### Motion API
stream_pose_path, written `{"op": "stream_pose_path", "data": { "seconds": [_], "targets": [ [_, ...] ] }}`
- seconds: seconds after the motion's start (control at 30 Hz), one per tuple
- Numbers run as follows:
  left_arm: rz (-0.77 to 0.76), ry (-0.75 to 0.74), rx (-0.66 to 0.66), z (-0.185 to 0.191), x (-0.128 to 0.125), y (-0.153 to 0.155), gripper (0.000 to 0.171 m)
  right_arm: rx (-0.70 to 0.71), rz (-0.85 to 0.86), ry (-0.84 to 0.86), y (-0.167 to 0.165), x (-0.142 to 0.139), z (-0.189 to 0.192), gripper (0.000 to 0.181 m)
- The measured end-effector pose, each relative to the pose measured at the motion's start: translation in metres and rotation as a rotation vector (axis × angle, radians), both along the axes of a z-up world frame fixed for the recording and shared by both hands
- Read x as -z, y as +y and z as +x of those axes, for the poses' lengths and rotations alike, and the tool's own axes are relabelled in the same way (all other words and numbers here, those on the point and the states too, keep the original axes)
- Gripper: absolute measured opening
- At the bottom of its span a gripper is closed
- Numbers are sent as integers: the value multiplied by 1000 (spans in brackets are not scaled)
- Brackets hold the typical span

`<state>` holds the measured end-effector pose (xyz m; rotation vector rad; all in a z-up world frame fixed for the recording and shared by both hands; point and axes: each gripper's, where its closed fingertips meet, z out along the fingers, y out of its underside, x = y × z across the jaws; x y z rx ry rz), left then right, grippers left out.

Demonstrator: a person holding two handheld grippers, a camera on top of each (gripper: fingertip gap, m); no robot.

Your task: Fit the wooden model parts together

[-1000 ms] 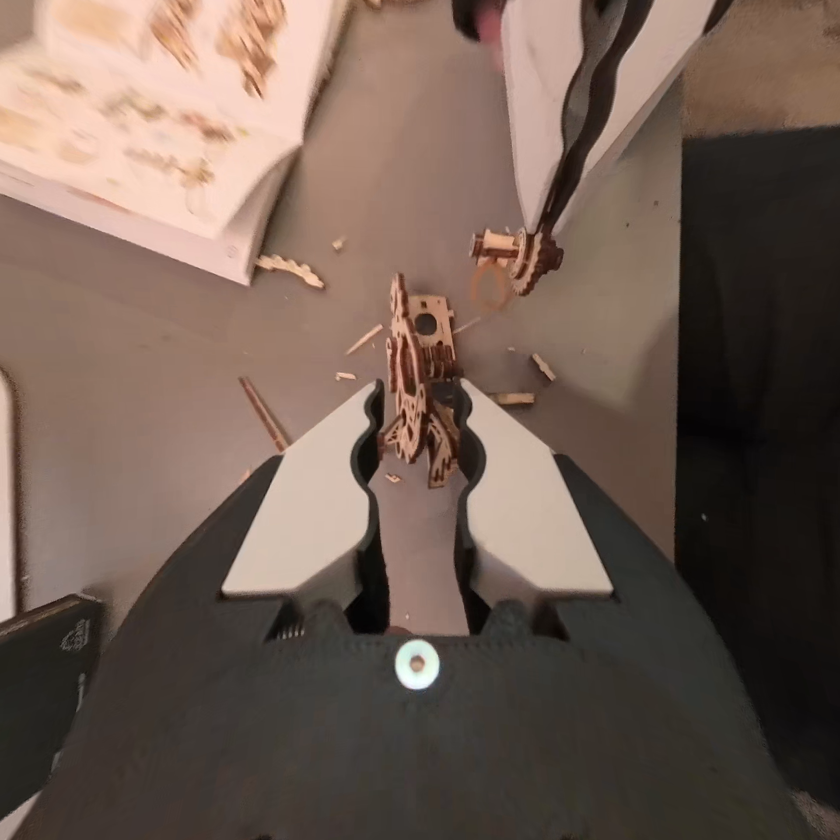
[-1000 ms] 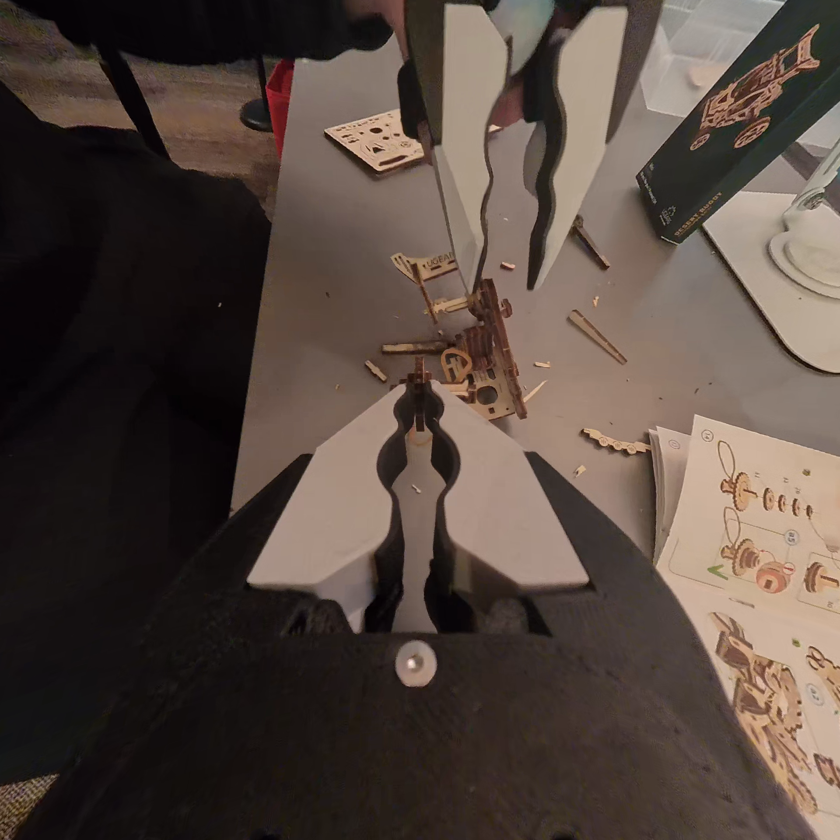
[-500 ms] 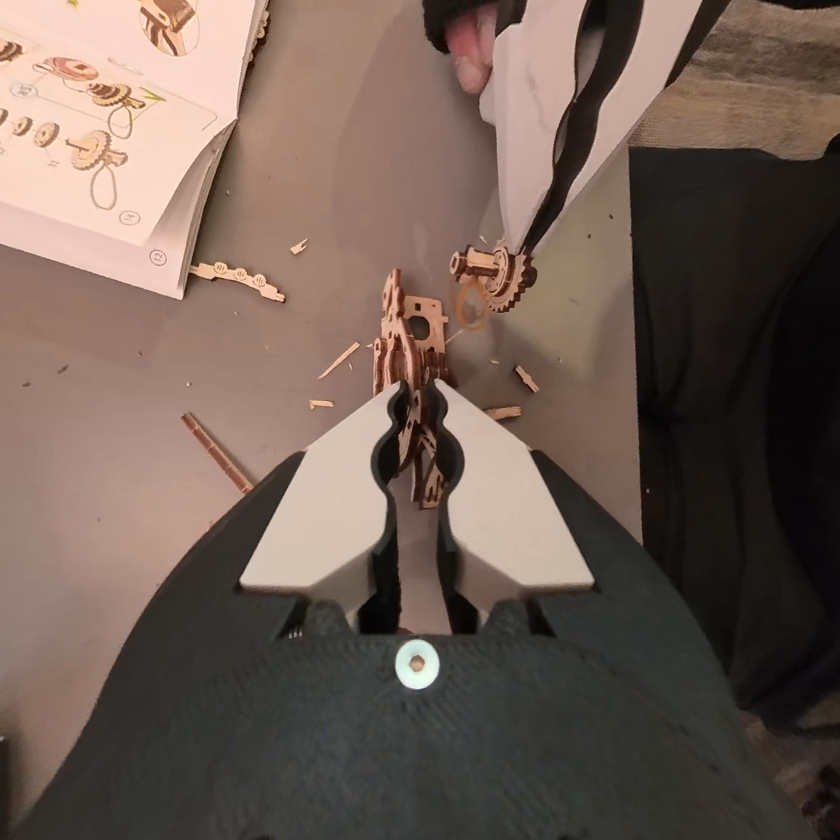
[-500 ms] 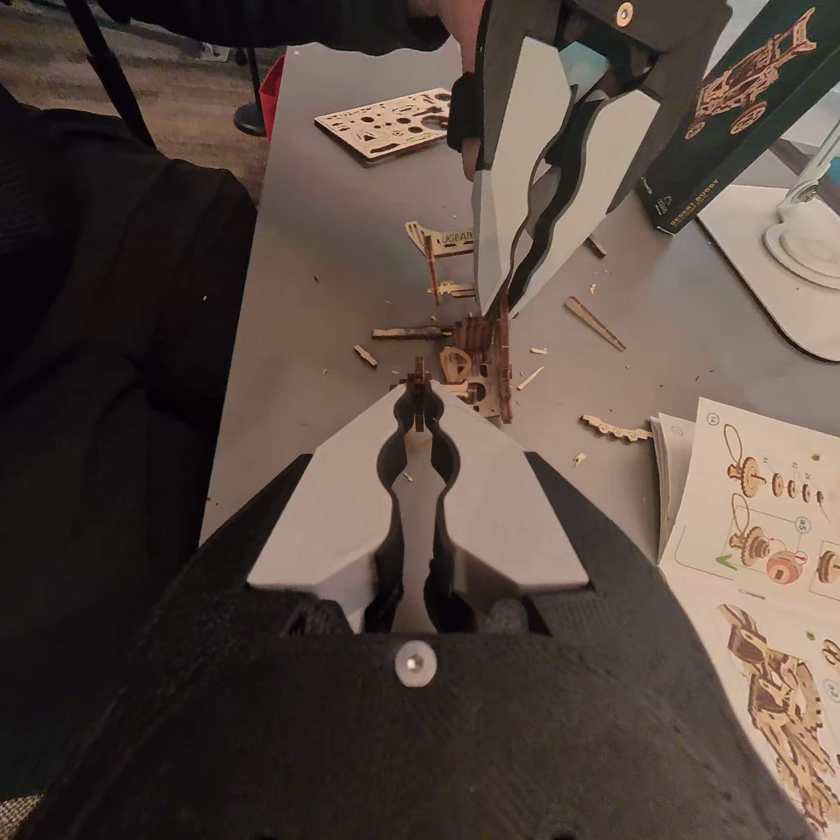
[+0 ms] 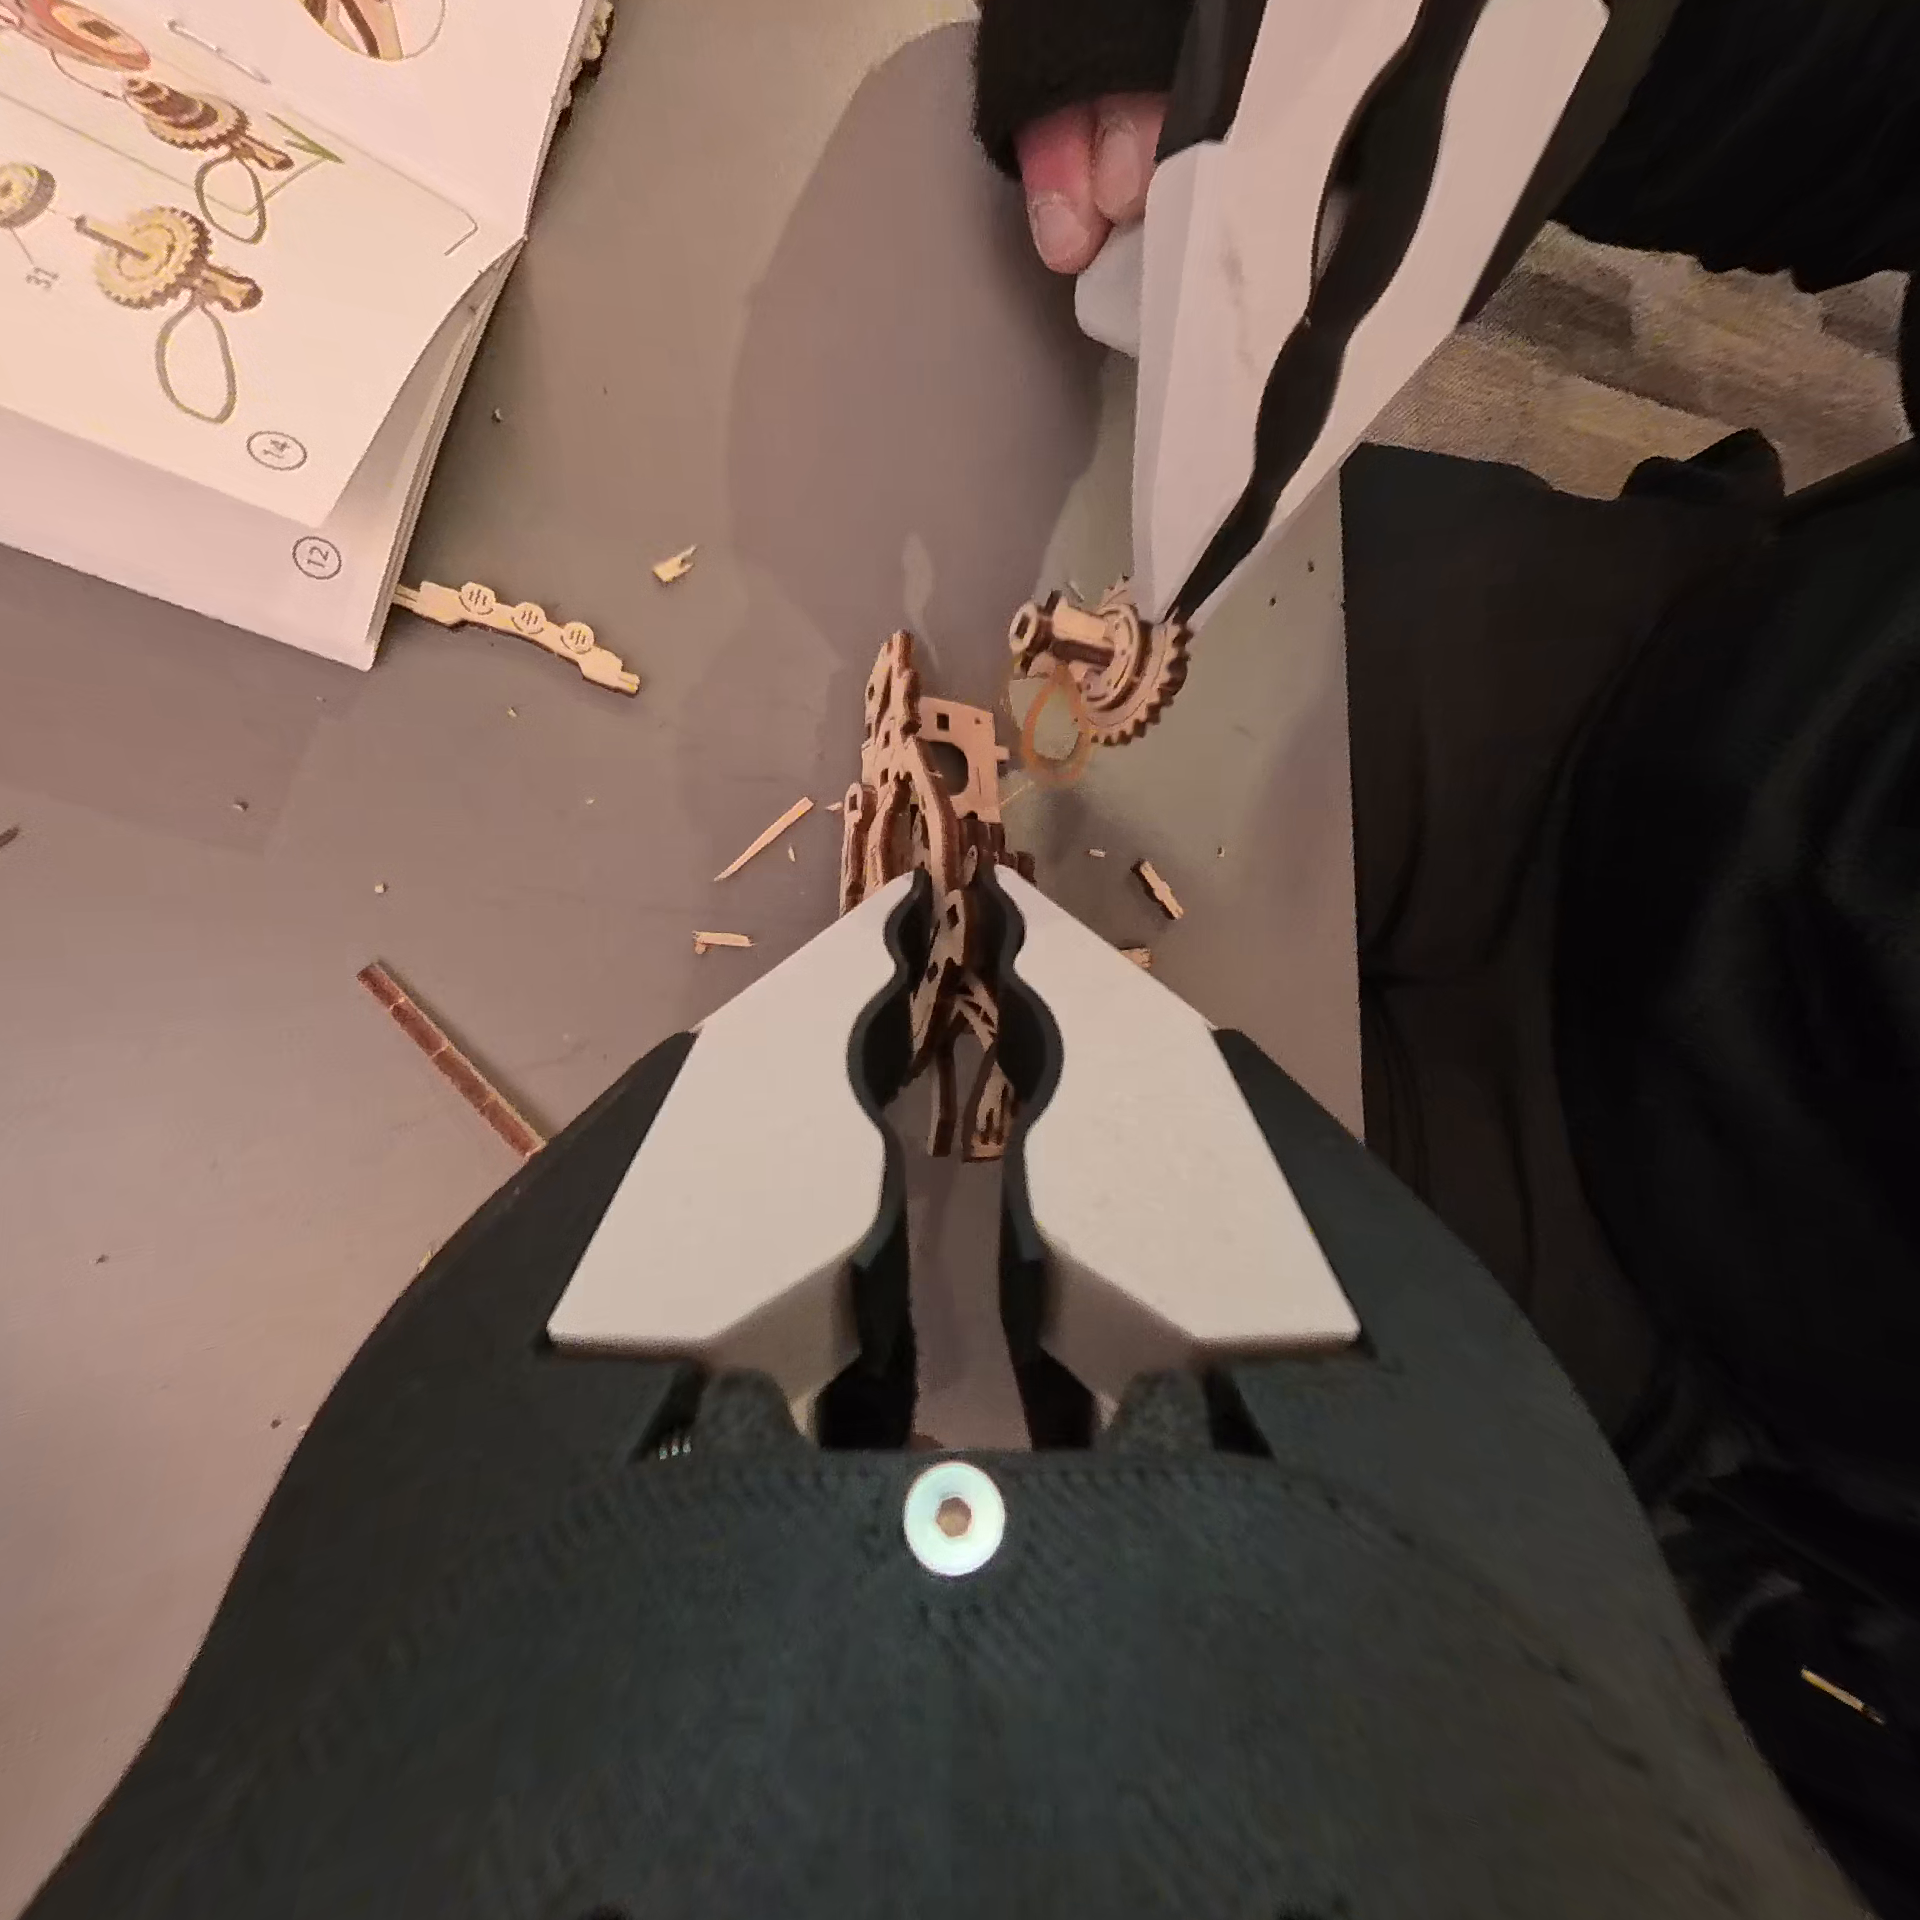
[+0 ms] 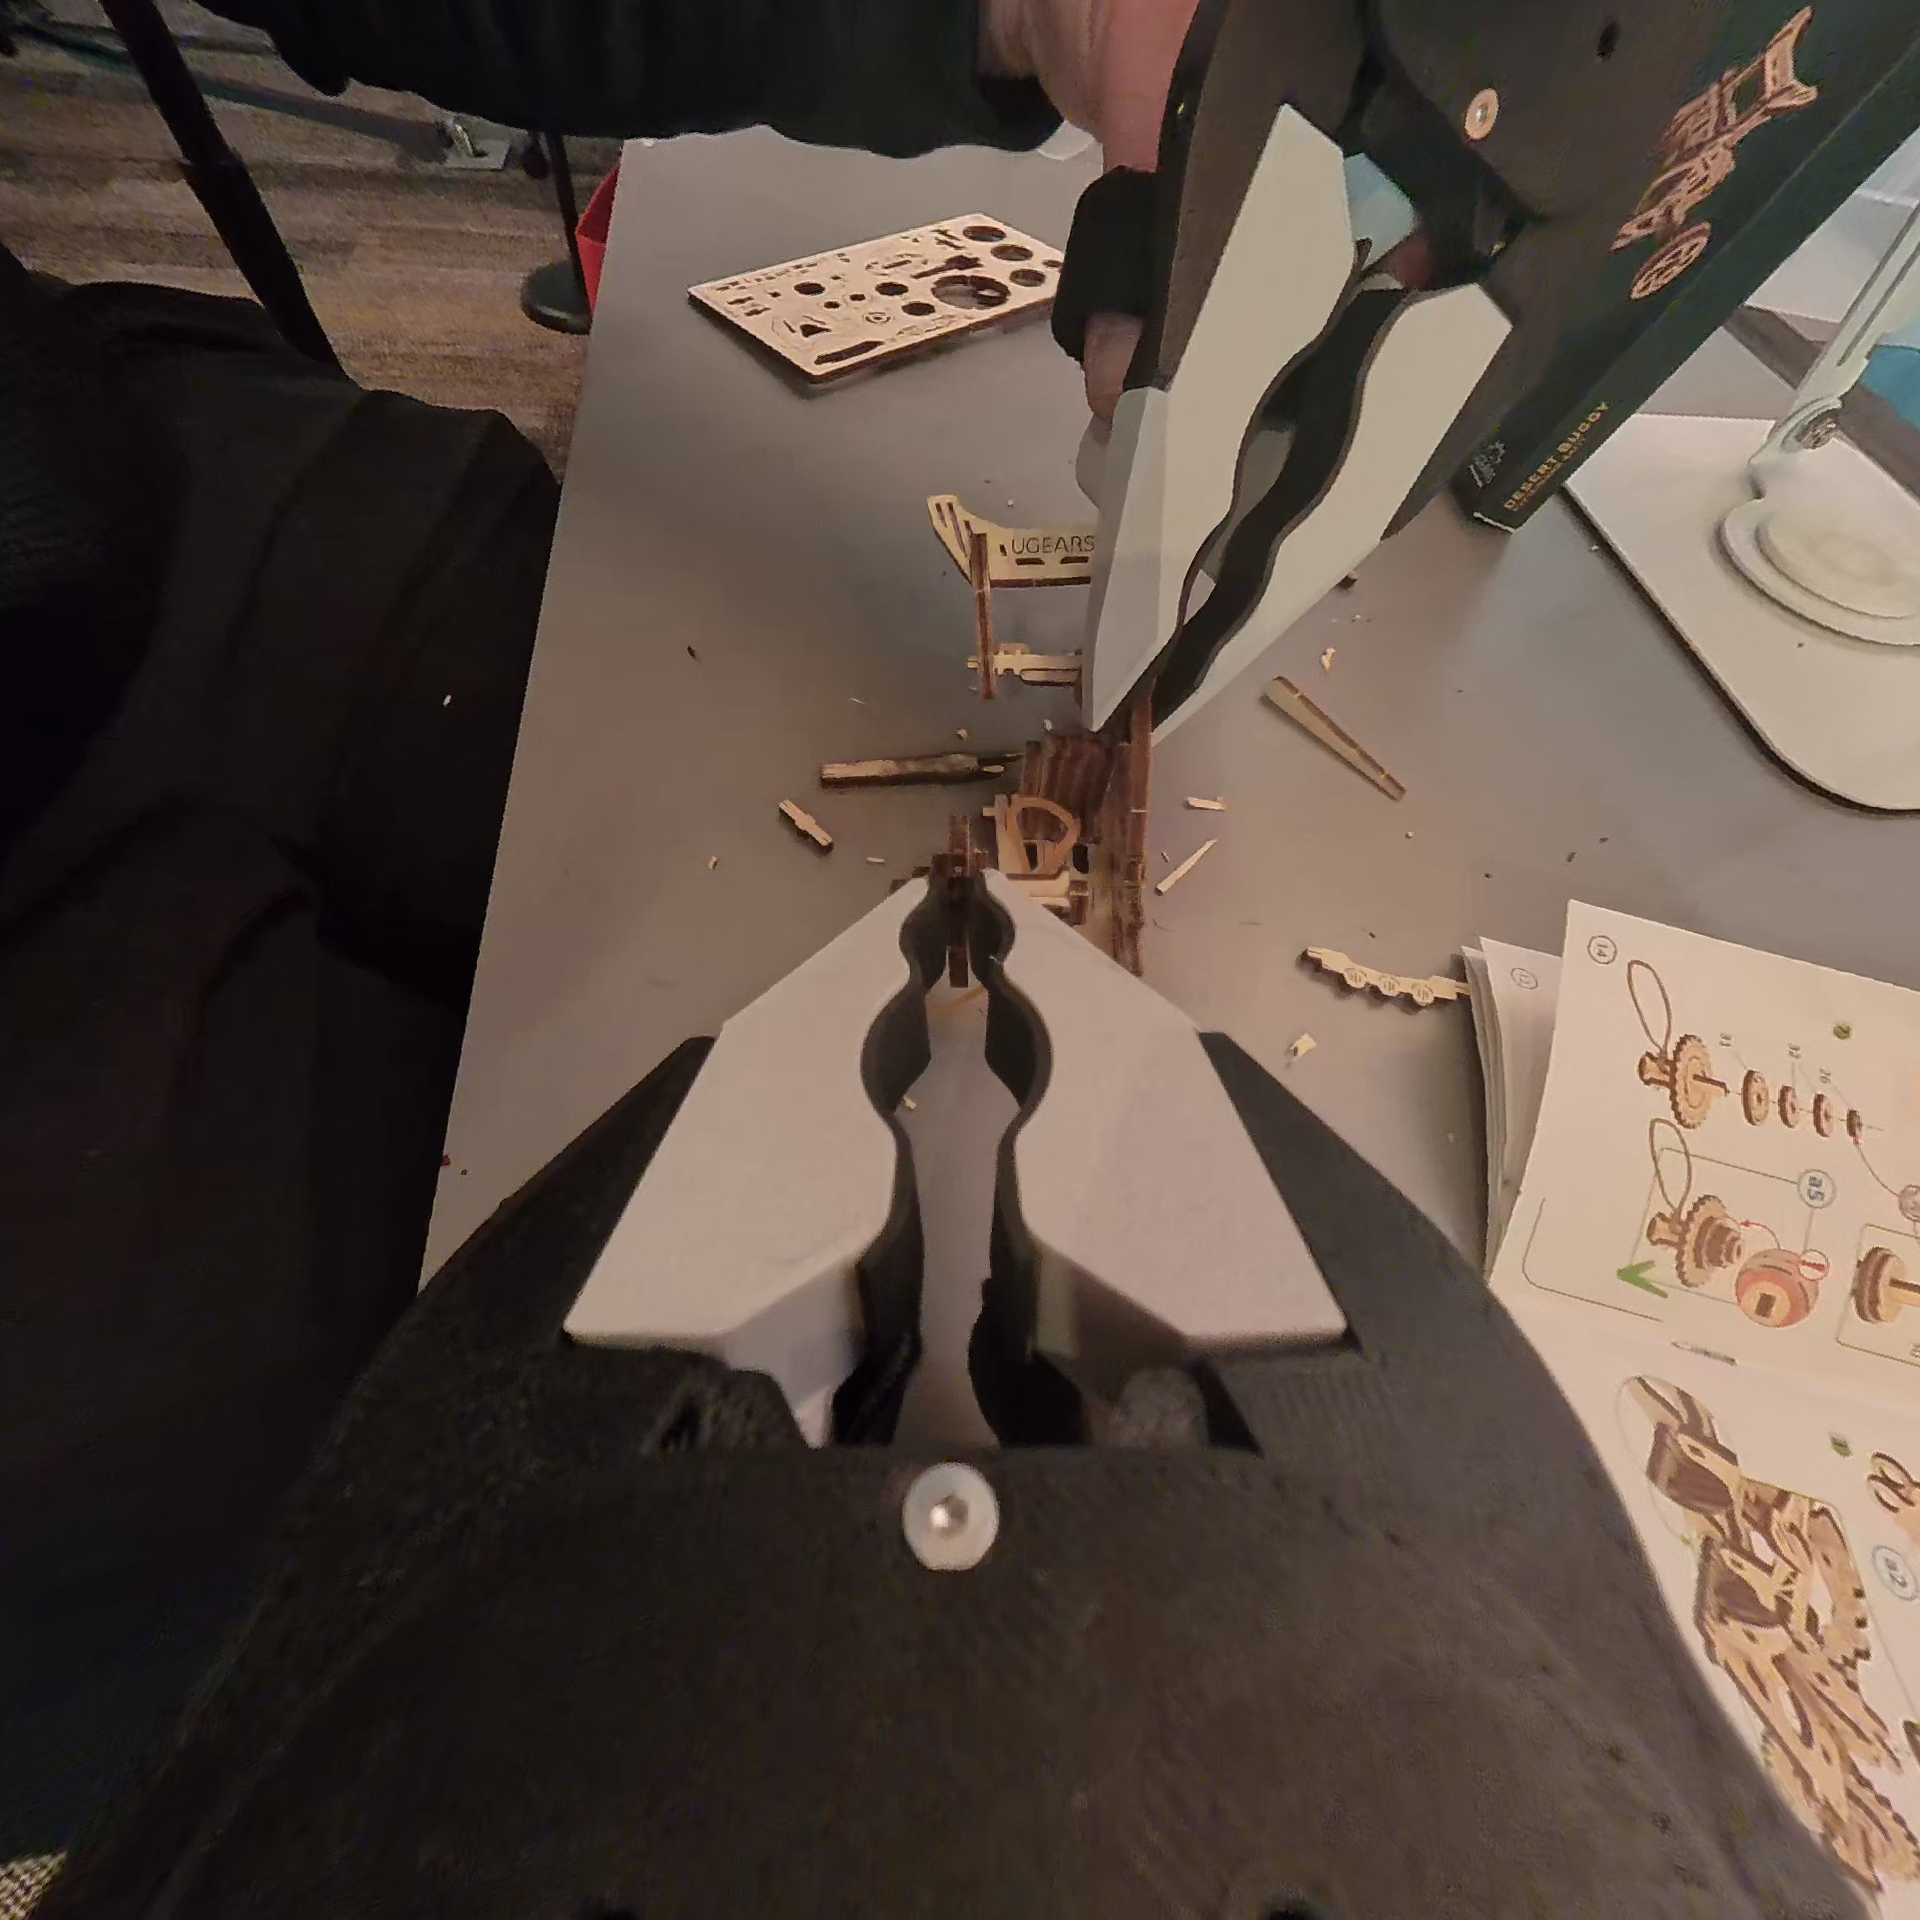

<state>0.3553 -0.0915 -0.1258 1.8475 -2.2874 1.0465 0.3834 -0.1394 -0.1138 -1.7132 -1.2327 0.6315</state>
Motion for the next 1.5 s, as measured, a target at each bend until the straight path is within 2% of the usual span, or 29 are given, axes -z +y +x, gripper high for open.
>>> {"op": "stream_pose_path", "data": {
  "seconds": [0.33, 0.8, 1.03, 1.23, 1.5],
  "targets": [
    [-125, -57, -38, 0, -6, 2, 6, 35, -33, 4, -4, 0, 16, 0],
    [-132, -79, -36, 4, -8, 0, 5, 29, -32, 42, -1, -2, 8, 0],
    [-161, -144, -70, 10, -12, 10, 4, 39, -49, 59, 3, -4, 10, 0],
    [-224, -224, -81, 19, -19, 19, 4, 55, -58, 141, 10, -15, 18, 0],
    [-243, -239, -35, 25, -20, 26, 4, 68, -74, 192, 18, -21, 27, 0]
  ]
}}
